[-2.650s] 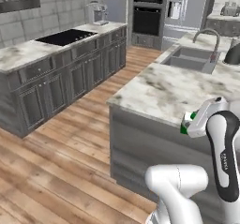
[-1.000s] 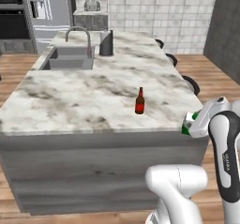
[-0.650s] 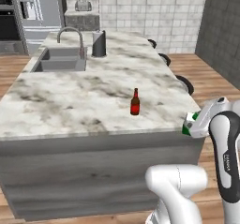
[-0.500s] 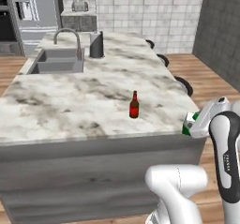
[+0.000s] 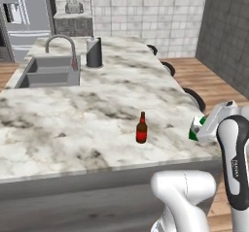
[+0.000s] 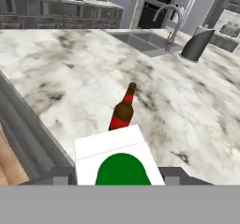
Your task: Move the drinks to the dining counter.
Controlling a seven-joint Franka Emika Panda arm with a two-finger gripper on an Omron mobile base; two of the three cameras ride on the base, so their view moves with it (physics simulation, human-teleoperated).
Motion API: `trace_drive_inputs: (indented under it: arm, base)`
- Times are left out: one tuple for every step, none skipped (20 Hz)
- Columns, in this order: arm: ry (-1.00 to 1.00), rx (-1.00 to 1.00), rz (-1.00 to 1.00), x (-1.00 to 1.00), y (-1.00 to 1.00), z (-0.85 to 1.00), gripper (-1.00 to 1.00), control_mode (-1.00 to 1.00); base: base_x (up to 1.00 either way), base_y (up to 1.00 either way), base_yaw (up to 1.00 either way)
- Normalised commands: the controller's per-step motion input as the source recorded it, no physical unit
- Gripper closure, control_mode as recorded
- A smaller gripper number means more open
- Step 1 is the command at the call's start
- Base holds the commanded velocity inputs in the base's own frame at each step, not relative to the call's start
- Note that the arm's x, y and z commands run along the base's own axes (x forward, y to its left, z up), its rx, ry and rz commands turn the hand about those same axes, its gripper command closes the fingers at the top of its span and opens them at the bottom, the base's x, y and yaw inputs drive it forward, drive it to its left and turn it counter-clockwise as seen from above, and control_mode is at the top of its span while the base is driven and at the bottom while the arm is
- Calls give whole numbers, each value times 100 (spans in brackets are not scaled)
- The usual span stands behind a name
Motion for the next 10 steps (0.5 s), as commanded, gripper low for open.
trace_drive_inputs:
  arm:
    - [0, 0, 0, 0, 0, 0, 100, 100]
    - [0, 0, 0, 0, 0, 0, 100, 100]
    - [0, 0, 0, 0, 0, 0, 100, 100]
    - [0, 0, 0, 0, 0, 0, 100, 100]
    - [0, 0, 0, 0, 0, 0, 100, 100]
    - [0, 0, 0, 0, 0, 0, 100, 100]
    - [0, 0, 0, 0, 0, 0, 100, 100]
    - [0, 0, 0, 0, 0, 0, 100, 100]
    - [0, 0, 0, 0, 0, 0, 100, 100]
    - [0, 0, 0, 0, 0, 0, 100, 100]
  base:
    - [47, 0, -5]
    - [44, 0, -4]
    - [40, 0, -3]
    - [36, 0, -1]
    - [30, 0, -1]
    - [26, 0, 0]
    - [21, 0, 0]
    - [15, 0, 0]
    - [12, 0, 0]
    - [6, 0, 0]
